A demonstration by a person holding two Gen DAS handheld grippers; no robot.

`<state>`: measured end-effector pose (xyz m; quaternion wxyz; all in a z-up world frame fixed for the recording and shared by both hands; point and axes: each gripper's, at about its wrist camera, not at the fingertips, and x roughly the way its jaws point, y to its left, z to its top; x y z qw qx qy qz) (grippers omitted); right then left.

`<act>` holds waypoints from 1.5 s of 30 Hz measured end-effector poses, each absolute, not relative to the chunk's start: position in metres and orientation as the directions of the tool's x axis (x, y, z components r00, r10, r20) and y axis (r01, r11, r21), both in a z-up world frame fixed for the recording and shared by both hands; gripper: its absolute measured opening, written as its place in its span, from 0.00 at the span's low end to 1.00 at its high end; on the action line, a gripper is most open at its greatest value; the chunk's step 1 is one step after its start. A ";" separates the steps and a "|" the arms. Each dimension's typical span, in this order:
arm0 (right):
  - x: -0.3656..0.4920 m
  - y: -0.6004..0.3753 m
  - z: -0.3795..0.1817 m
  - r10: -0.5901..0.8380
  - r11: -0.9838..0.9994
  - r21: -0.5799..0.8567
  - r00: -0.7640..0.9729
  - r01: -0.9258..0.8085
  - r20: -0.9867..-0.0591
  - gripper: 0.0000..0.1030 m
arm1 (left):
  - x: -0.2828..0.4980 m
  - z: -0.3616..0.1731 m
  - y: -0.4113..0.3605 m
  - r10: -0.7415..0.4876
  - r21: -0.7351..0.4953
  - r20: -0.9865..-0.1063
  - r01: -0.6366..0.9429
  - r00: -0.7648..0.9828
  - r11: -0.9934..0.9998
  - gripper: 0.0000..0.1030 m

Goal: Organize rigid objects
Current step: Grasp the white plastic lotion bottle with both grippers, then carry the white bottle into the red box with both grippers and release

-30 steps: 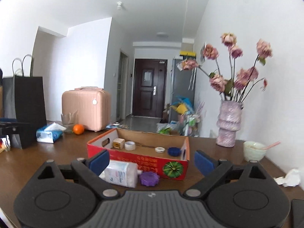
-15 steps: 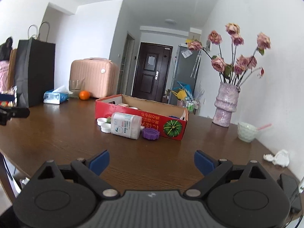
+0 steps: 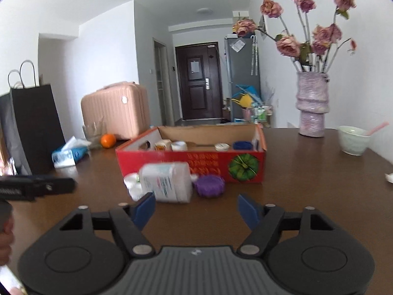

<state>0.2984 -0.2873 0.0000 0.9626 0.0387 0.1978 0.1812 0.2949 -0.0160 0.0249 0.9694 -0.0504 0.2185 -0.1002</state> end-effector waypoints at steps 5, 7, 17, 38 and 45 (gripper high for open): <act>0.384 -0.265 -0.003 0.457 0.887 0.271 0.791 -0.373 -0.407 0.50 | 0.379 0.005 -0.022 -0.364 -0.308 -0.483 0.235 0.797 0.922 0.62; 0.410 -0.261 -0.008 0.475 0.873 0.339 0.770 -0.351 -0.426 0.44 | 0.399 -0.006 -0.017 -0.401 -0.383 -0.496 0.221 0.770 0.897 0.50; 0.415 -0.253 -0.025 0.553 0.825 0.411 0.707 -0.389 -0.442 0.26 | 0.380 -0.013 -0.008 -0.524 -0.549 -0.433 0.247 0.733 0.799 0.44; 0.233 -0.279 -0.042 0.618 0.783 0.428 0.650 -0.452 -0.443 0.38 | 0.208 -0.022 -0.017 -0.398 -0.404 -0.501 0.198 0.769 0.893 0.78; 0.248 -0.285 -0.044 0.578 0.800 0.471 0.684 -0.370 -0.445 0.57 | 0.229 -0.027 -0.010 -0.394 -0.440 -0.540 0.150 0.744 0.886 0.76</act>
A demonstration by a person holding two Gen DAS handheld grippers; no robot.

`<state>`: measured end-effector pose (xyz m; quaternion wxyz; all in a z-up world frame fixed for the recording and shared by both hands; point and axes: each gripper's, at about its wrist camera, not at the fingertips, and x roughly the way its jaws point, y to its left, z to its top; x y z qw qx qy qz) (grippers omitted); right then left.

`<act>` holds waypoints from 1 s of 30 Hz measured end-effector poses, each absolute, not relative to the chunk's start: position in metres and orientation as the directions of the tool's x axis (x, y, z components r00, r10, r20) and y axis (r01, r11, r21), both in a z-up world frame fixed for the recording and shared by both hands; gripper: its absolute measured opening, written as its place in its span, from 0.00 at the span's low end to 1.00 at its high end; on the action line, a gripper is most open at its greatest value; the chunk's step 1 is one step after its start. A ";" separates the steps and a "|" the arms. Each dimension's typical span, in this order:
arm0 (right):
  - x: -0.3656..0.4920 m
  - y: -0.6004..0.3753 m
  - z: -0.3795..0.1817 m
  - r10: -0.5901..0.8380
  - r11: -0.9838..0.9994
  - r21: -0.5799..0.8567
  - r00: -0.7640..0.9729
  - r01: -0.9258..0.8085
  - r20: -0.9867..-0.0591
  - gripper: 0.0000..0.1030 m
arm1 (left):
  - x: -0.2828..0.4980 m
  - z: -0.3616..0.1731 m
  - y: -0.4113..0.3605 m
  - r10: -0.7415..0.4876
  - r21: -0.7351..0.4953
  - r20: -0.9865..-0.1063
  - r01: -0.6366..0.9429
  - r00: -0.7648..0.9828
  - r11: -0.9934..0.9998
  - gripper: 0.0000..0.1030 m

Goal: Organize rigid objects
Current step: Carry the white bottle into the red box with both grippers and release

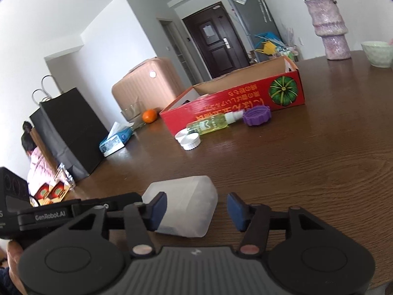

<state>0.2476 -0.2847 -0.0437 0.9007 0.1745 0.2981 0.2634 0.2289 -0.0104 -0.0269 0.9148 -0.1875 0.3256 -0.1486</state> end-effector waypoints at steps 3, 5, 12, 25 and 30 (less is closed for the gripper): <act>0.258 -0.285 -0.049 0.584 0.789 0.509 0.679 -0.344 -0.446 0.60 | 0.238 -0.033 -0.007 -0.433 -0.487 -0.549 0.147 0.715 0.861 0.76; 0.266 -0.285 -0.054 0.624 0.749 0.569 0.653 -0.341 -0.429 0.60 | 0.242 -0.035 -0.006 -0.461 -0.510 -0.544 0.160 0.701 0.845 0.75; 0.285 -0.288 -0.075 0.689 0.643 0.721 0.605 -0.257 -0.399 0.45 | 0.253 -0.045 0.001 -0.561 -0.652 -0.501 0.139 0.658 0.745 0.48; 0.255 -0.297 -0.059 0.643 0.690 0.667 0.662 -0.283 -0.385 0.28 | 0.223 -0.028 -0.017 -0.524 -0.591 -0.495 0.173 0.693 0.788 0.32; 0.245 -0.302 -0.043 0.638 0.695 0.644 0.686 -0.319 -0.349 0.25 | 0.220 -0.014 -0.022 -0.519 -0.582 -0.470 0.192 0.714 0.790 0.32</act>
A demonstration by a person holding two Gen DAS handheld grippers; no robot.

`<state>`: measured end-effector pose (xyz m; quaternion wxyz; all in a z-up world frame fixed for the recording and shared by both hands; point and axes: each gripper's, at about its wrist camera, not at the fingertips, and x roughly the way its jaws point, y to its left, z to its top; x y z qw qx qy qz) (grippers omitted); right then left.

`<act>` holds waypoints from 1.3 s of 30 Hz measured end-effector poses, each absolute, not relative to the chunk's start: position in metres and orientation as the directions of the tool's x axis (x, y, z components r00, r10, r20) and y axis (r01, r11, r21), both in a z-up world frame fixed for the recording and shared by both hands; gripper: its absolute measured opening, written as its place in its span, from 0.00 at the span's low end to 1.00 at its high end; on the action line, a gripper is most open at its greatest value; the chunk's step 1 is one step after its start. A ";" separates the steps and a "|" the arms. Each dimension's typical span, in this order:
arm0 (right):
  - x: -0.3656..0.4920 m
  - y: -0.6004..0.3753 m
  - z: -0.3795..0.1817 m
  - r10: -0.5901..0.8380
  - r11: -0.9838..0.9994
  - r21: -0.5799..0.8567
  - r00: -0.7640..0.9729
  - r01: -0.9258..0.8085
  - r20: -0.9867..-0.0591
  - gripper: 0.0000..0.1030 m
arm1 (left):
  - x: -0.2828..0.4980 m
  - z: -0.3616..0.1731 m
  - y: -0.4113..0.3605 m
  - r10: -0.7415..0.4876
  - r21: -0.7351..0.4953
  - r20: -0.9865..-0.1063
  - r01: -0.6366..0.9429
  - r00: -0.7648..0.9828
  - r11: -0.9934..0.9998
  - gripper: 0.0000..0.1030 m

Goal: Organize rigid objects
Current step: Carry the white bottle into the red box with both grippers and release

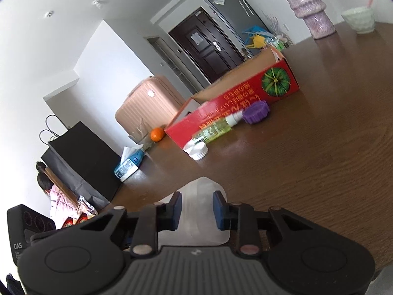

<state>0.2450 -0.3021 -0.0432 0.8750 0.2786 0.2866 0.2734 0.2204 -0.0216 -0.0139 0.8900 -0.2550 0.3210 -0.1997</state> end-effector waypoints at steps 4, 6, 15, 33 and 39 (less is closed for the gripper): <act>0.252 -0.305 -0.026 0.628 0.703 0.622 0.712 -0.345 -0.315 0.25 | 0.236 0.007 -0.027 -0.515 -0.559 -0.438 0.225 0.737 0.798 0.32; 0.262 -0.306 -0.013 0.622 0.707 0.607 0.726 -0.363 -0.291 0.25 | 0.251 0.020 -0.030 -0.512 -0.542 -0.414 0.248 0.753 0.803 0.32; 0.374 -0.299 0.033 0.567 0.761 0.540 0.773 -0.358 -0.286 0.23 | 0.375 0.059 -0.040 -0.476 -0.469 -0.393 0.274 0.787 0.840 0.32; 0.697 -0.223 -0.005 0.401 0.901 0.406 0.650 -0.153 -0.646 0.20 | 0.689 -0.006 -0.016 -0.386 -0.445 -0.666 0.075 0.638 0.893 0.37; 0.706 -0.220 -0.006 0.354 0.922 0.366 0.668 -0.129 -0.655 0.23 | 0.680 0.001 -0.011 -0.371 -0.424 -0.637 0.094 0.676 0.901 0.57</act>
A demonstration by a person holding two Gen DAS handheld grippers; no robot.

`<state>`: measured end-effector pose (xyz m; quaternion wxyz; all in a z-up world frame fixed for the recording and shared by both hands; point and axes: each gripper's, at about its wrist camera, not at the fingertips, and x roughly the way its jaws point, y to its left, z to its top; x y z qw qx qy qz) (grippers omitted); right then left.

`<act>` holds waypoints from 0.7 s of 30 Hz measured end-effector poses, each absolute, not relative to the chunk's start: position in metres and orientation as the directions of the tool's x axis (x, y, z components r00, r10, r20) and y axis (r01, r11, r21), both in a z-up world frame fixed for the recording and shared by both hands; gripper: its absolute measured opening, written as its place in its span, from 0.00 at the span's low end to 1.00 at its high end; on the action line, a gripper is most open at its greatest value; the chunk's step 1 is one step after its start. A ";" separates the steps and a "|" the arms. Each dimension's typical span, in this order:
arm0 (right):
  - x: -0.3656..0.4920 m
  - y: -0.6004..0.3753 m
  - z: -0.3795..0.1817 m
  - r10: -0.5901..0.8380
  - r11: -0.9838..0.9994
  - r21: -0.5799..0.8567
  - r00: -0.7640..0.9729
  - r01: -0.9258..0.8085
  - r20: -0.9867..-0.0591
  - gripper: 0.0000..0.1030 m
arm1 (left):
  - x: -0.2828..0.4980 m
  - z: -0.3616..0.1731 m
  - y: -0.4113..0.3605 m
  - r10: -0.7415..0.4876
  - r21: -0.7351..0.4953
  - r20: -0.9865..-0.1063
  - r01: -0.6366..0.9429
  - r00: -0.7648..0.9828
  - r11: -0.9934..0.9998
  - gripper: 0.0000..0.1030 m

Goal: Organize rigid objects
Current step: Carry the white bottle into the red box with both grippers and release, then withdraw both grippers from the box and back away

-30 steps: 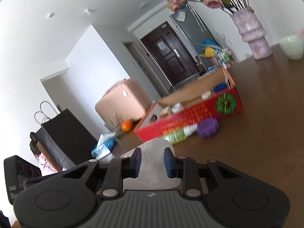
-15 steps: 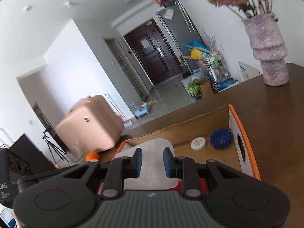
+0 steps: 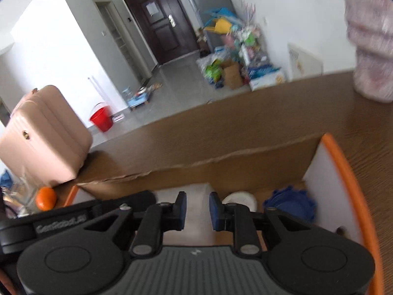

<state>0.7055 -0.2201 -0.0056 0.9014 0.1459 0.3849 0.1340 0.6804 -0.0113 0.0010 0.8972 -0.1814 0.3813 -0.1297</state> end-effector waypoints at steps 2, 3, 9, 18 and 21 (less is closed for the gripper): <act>0.703 -0.223 0.002 0.339 0.930 0.344 0.664 -0.129 -0.667 0.31 | 0.670 0.012 -0.010 -0.358 -0.385 -0.638 0.119 0.682 0.915 0.64; 0.700 -0.226 0.007 0.336 0.931 0.340 0.670 -0.131 -0.662 0.35 | 0.663 0.018 -0.011 -0.349 -0.360 -0.641 0.135 0.683 0.923 0.65; 0.649 -0.251 0.056 0.266 0.963 0.214 0.718 -0.165 -0.643 0.53 | 0.592 0.060 -0.006 -0.169 -0.104 -0.637 0.134 0.752 0.986 0.75; 0.530 -0.300 0.102 0.221 0.975 0.117 0.790 -0.188 -0.571 0.82 | 0.456 0.115 0.005 -0.028 0.089 -0.438 0.074 0.899 0.993 1.00; 0.492 -0.298 0.100 0.225 0.974 0.095 0.836 -0.205 -0.500 0.88 | 0.422 0.127 0.004 -0.038 0.073 -0.413 0.075 0.910 0.994 1.00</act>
